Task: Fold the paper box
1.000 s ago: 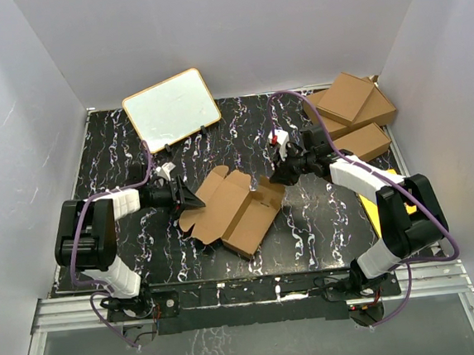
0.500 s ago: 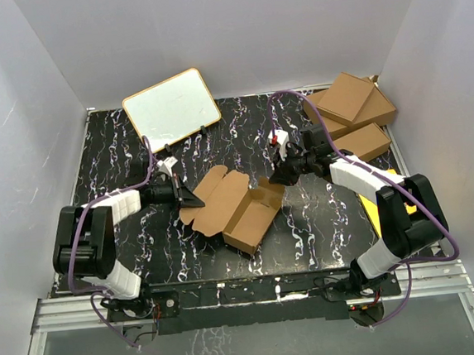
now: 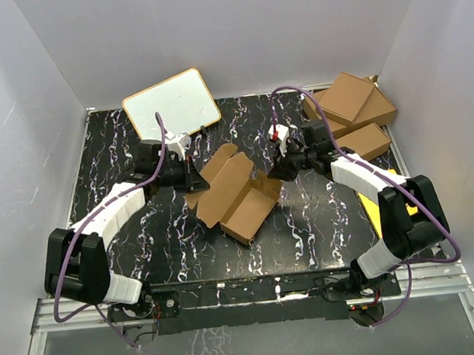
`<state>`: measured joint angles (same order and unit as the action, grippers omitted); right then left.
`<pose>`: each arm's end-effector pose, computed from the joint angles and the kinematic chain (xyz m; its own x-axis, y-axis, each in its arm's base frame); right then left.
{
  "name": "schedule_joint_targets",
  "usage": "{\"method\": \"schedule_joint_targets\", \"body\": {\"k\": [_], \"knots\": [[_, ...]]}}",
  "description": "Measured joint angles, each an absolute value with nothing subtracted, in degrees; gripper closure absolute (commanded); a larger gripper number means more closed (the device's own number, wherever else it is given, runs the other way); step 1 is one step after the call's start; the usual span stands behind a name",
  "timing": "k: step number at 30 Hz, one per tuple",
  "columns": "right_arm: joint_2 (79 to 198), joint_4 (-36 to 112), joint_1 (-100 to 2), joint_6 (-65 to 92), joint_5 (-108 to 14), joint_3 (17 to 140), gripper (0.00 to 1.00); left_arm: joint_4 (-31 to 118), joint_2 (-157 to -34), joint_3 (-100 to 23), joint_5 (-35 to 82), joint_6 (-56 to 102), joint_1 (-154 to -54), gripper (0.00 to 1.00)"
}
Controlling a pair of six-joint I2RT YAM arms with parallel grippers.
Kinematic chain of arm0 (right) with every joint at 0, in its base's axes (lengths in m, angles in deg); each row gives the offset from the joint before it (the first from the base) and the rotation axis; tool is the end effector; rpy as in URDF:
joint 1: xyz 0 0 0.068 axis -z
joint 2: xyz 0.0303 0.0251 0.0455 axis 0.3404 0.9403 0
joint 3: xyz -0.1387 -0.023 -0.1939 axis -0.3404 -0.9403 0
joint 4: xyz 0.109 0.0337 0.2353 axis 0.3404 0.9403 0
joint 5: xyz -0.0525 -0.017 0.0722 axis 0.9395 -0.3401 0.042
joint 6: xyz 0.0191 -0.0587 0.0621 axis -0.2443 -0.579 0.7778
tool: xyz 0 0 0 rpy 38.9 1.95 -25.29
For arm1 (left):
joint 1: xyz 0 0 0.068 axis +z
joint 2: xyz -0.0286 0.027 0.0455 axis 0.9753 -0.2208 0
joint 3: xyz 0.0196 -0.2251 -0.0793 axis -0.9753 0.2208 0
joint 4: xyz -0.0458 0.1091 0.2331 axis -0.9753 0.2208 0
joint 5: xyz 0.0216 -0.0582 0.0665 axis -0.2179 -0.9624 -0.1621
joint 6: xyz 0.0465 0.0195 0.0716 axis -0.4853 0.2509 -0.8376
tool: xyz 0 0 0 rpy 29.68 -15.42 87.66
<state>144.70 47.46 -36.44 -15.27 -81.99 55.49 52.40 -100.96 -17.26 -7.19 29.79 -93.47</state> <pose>0.3089 0.1471 0.1637 -0.3637 -0.3958 -0.8433 -0.8796 0.4439 0.1711 0.3060 -0.1402 0.1894 -0.7630 -0.0269 -0.6459 0.4909 0.6260 -0.6060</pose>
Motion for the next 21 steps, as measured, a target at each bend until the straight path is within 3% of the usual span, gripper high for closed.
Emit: {"method": "schedule_joint_targets", "body": {"k": [21], "knots": [[144.22,46.67,-37.42,-16.4,-81.02,60.47,0.92,51.53,-97.05,-21.15,2.93,19.97,-97.87,1.0]]}}
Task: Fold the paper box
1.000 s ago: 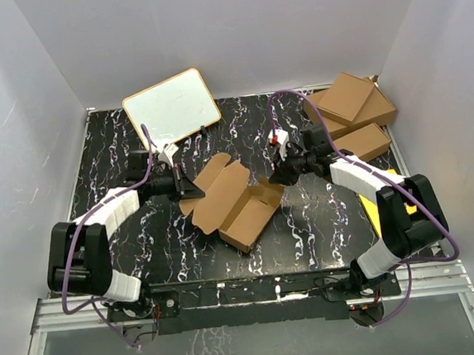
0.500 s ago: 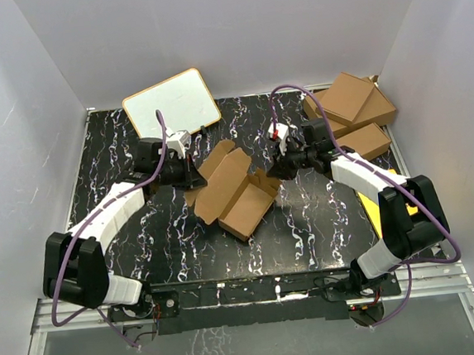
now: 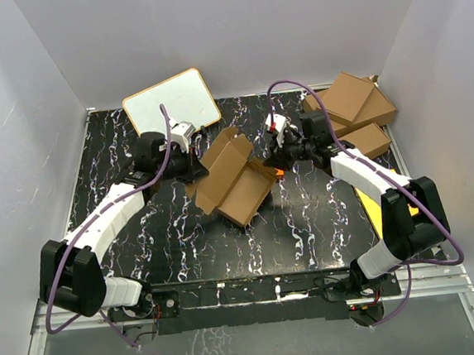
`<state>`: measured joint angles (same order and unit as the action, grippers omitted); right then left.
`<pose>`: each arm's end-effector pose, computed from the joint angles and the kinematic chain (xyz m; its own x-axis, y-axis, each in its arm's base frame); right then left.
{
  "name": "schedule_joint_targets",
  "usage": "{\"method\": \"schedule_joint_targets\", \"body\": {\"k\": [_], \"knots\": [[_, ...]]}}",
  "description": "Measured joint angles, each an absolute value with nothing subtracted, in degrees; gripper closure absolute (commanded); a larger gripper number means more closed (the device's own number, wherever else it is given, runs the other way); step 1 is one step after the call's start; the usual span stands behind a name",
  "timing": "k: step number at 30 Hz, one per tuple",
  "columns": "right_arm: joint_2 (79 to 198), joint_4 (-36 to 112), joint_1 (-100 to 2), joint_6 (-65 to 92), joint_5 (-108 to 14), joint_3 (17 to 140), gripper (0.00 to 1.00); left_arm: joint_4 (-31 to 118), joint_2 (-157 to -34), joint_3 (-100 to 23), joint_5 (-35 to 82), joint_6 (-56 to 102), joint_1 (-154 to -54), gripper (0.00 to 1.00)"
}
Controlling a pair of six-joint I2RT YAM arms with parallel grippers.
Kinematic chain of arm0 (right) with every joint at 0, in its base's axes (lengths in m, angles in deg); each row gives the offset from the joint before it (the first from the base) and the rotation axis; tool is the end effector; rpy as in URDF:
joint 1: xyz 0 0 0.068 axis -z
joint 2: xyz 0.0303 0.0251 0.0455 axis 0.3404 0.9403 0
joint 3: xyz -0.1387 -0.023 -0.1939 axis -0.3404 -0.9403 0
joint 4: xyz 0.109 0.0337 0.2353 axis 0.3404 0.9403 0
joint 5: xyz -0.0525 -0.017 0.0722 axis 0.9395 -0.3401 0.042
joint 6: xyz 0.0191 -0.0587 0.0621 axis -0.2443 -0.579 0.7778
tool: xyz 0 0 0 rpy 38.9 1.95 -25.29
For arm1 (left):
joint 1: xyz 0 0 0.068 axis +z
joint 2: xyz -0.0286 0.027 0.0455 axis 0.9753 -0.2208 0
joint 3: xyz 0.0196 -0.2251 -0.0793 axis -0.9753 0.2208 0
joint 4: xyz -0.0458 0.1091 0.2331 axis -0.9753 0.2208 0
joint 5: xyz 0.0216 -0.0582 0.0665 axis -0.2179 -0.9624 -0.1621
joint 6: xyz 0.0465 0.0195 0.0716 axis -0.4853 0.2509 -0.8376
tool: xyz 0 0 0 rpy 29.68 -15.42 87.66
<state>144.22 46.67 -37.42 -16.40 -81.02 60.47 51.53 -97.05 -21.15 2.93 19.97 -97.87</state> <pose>0.3214 0.1561 0.1966 -0.2513 -0.3873 -0.8871 -0.9004 0.4297 0.0674 0.3073 -0.1560 0.2334 -0.5364 0.0699 -0.8411 0.6389 0.6848 -0.3506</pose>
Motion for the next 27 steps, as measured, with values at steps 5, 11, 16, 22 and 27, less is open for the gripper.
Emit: {"method": "schedule_joint_targets", "body": {"k": [5,11,16,22,27], "knots": [[145.01,45.69,-37.44,-17.1,-80.35,60.6,0.91,52.64,-97.79,-24.71,4.39,17.77,-99.02,1.0],[147.33,44.03,-37.44,-17.21,-78.62,60.58,0.9,55.68,-100.26,-28.54,6.58,15.04,-100.71,1.0],[148.33,42.98,-37.35,-17.15,-77.59,60.56,0.9,58.13,-104.92,-33.52,9.24,12.5,-102.5,1.0],[148.97,41.6,-36.19,-16.4,-78.12,59.77,0.88,61.82,-107.69,-38.37,12.94,8.92,-105.47,1.0],[149.69,40.48,-33.51,-14.94,-82.31,59.27,0.86,64.36,-107.89,-40.78,14.73,6.01,-106.76,1.0]]}}
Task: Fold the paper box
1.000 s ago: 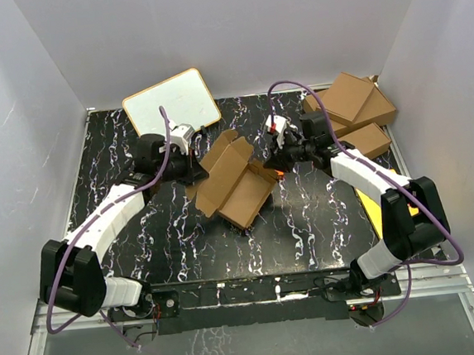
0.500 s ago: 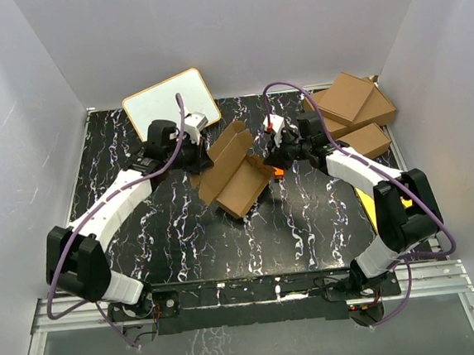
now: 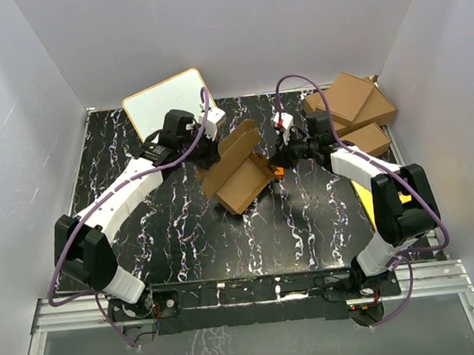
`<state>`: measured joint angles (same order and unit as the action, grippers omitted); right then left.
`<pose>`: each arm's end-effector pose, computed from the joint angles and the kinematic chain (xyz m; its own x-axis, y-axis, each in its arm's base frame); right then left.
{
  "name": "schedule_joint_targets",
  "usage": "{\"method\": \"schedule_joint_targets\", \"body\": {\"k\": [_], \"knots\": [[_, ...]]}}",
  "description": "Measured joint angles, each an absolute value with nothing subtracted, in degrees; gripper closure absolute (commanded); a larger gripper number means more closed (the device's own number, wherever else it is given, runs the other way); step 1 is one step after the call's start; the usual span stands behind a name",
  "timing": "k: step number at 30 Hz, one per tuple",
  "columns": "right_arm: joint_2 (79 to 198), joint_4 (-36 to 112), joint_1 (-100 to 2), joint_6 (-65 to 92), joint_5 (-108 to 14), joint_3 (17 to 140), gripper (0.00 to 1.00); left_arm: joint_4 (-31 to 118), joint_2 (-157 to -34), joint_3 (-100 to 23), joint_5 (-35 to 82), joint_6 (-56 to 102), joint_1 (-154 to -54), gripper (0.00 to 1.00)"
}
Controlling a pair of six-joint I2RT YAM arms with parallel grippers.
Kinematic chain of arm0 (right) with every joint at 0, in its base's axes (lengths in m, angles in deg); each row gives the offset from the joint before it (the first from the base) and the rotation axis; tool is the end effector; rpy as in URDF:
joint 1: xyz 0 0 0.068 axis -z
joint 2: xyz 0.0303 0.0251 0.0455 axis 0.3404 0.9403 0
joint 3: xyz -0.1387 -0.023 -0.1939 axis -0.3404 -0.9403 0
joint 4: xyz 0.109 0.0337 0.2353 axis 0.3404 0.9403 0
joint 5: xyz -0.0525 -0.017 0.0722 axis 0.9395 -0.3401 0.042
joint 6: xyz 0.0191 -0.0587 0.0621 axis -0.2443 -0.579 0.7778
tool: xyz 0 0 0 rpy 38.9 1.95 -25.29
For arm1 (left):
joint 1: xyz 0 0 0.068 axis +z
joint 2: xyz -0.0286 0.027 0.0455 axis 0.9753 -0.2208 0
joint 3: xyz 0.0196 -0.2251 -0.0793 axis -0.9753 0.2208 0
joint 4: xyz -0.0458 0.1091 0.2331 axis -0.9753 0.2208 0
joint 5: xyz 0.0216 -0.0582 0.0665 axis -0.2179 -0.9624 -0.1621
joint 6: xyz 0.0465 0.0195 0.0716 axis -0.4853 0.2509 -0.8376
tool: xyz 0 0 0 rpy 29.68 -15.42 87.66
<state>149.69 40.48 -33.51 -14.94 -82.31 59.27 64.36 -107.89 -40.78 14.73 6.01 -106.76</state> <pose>0.3417 0.1377 0.1689 -0.3030 -0.3517 -0.8857 -0.8693 0.4830 0.1056 0.3266 -0.2114 0.2658 -0.3904 0.3328 -0.8584 0.7320 0.6777 -0.0702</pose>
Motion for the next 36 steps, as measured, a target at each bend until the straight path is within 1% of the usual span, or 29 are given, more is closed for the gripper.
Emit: {"method": "schedule_joint_targets", "body": {"k": [1,7,8,15,18,23,24,27,30,36], "knots": [[150.12,40.18,-32.87,-14.48,-83.45,59.27,0.86,64.88,-107.93,-41.26,14.86,5.37,-106.85,1.0],[152.53,40.57,-30.34,-13.04,-88.61,59.27,0.68,67.35,-108.11,-43.82,15.04,1.92,-106.83,1.0],[152.59,40.7,-30.27,-12.89,-89.16,59.27,0.67,67.57,-108.11,-44.1,15.04,1.31,-106.83,1.0],[151.98,43.68,-27.36,-13.67,-95.58,59.29,0.48,69.19,-108.09,-44.76,15.23,-2.67,-106.85,1.0],[150.23,44.4,-24.15,-14.42,-98.62,59.31,0.45,70.21,-107.91,-44.76,15.47,-4.26,-106.85,1.0],[149.71,42.23,-20.74,-11.75,-99.43,61.39,0.45,71.48,-106.84,-44.76,15.67,-6.54,-106.85,1.0],[150.5,41.25,-20.48,-10.26,-98.86,62.39,0.47,71.59,-106.49,-44.76,15.65,-6.84,-106.85,1.0],[154.82,38.82,-20.24,-6.24,-96.78,66.72,0.58,71.66,-105.14,-44.76,15.65,-7.72,-106.85,1.0],[162.19,36.7,-20.2,-3.09,-95.93,71.97,0.69,71.68,-103.83,-44.76,15.54,-8.37,-106.85,1.0],[175.0,36.24,-20.39,0.91,-96.08,78.46,0.71,71.48,-101.95,-44.45,14.73,-9.66,-106.89,1.0]]}}
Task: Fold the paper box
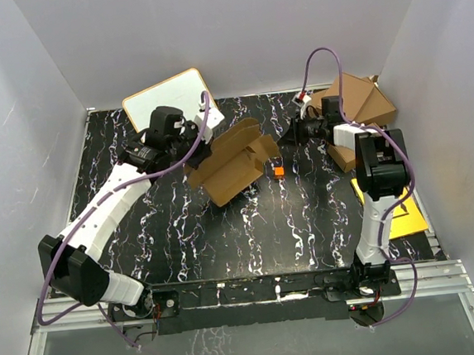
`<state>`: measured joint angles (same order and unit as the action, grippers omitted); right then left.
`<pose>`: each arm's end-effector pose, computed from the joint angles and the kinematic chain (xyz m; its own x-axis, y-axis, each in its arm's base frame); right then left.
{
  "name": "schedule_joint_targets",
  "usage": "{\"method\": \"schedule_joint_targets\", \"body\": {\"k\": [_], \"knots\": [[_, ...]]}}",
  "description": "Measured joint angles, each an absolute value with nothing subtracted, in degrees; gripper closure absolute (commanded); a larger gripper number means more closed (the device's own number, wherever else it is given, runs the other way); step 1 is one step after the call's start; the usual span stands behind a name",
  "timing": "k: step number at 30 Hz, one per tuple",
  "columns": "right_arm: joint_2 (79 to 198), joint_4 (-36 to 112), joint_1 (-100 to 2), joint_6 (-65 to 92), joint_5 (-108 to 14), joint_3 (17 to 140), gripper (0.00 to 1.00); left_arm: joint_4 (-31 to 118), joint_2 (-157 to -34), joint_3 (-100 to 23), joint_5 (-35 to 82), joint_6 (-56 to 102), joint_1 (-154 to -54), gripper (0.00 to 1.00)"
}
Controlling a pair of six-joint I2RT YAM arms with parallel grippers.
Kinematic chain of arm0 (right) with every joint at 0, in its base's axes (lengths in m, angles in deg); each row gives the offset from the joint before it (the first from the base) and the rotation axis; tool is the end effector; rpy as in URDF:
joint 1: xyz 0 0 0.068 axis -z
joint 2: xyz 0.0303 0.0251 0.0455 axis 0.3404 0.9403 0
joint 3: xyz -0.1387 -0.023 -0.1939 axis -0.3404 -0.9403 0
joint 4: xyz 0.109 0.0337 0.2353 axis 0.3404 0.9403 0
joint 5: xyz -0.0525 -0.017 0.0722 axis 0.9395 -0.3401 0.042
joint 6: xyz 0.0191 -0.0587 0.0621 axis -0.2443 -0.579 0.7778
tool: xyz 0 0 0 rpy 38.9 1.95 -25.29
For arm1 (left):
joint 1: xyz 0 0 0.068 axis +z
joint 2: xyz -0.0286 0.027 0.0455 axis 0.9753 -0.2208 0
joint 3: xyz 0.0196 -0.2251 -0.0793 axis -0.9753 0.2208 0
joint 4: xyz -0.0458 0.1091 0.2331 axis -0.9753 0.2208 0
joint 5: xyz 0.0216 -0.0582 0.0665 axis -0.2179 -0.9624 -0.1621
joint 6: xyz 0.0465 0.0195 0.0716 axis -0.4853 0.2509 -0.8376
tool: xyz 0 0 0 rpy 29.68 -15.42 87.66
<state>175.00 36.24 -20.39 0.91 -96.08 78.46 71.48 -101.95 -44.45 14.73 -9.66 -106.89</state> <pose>0.4364 0.0690 0.1250 -0.5766 -0.0618 -0.8147 -0.7094 0.5327 0.4616 0.3051 -0.2002 0.3112 -0.1448 0.4855 -0.8622 0.8050 0.5645 0.1827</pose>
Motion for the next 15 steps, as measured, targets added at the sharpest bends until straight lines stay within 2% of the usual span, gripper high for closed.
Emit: {"method": "schedule_joint_targets", "body": {"k": [8,15], "knots": [[180.44,36.55,-21.38,0.86,-99.65,84.6,0.66,71.33,-101.75,-43.84,14.07,-10.87,-107.02,1.0],[180.31,36.62,-23.02,-3.51,-108.35,83.75,0.53,70.67,-101.75,-42.46,13.92,-11.78,-107.05,1.0]]}}
